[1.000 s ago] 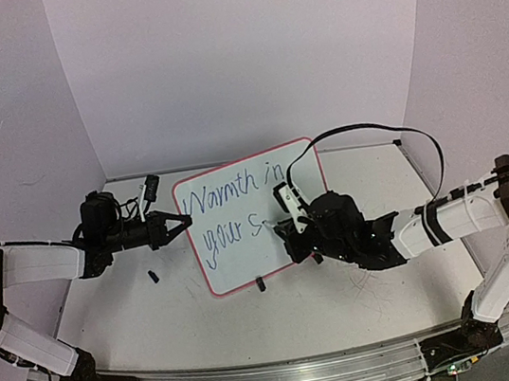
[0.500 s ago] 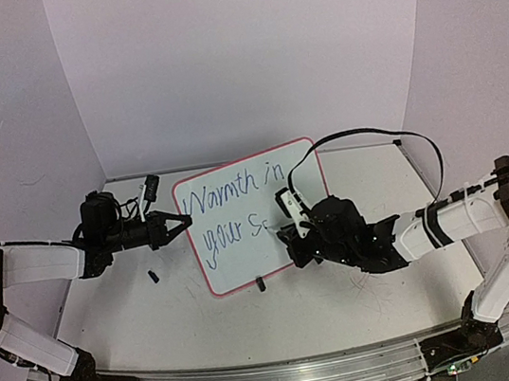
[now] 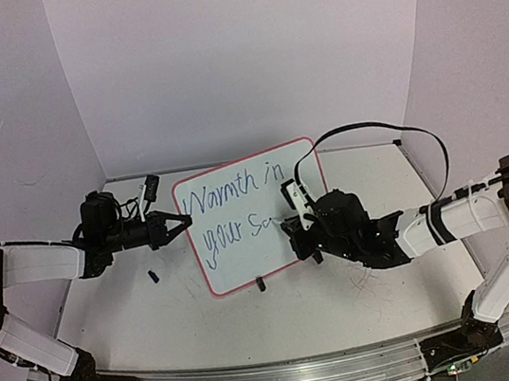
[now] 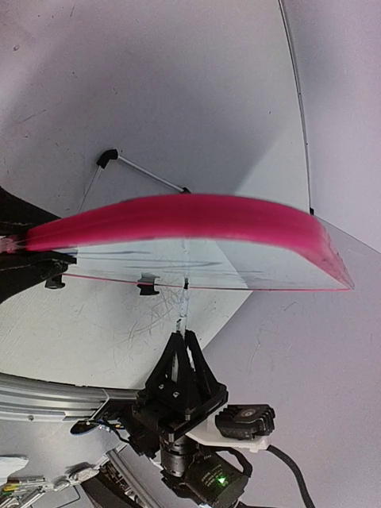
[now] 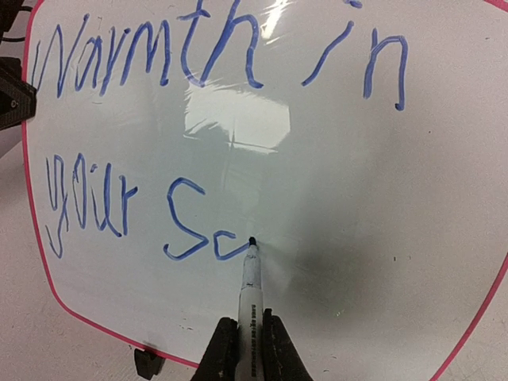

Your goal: Write a sentence on the whiteboard

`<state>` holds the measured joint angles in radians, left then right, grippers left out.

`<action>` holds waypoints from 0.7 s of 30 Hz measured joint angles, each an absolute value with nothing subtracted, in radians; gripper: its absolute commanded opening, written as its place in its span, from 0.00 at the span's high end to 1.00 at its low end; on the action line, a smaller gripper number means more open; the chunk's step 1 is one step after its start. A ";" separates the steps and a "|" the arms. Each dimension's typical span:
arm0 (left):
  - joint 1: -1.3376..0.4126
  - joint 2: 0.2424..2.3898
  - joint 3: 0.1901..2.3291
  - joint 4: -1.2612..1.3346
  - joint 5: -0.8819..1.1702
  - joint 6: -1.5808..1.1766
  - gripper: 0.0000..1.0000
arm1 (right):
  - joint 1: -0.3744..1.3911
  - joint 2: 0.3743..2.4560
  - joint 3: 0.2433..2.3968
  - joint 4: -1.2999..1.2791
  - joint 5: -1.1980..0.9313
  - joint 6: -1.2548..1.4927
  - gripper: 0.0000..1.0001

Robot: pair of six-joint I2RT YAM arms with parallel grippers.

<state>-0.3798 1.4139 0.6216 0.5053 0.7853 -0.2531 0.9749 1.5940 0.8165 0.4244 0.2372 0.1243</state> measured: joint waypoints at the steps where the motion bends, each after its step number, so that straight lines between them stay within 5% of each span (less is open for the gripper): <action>1: -0.380 1.414 0.622 0.505 0.785 -0.253 1.00 | 0.975 1.595 0.818 0.425 0.232 0.122 1.00; 21: -0.380 1.414 0.622 0.506 0.789 -0.251 1.00 | 0.926 1.502 0.767 0.450 0.200 0.118 1.00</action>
<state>-0.3798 1.4141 0.6224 0.5056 0.7891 -0.2508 0.9265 1.5020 0.7666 0.4502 0.2000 0.1177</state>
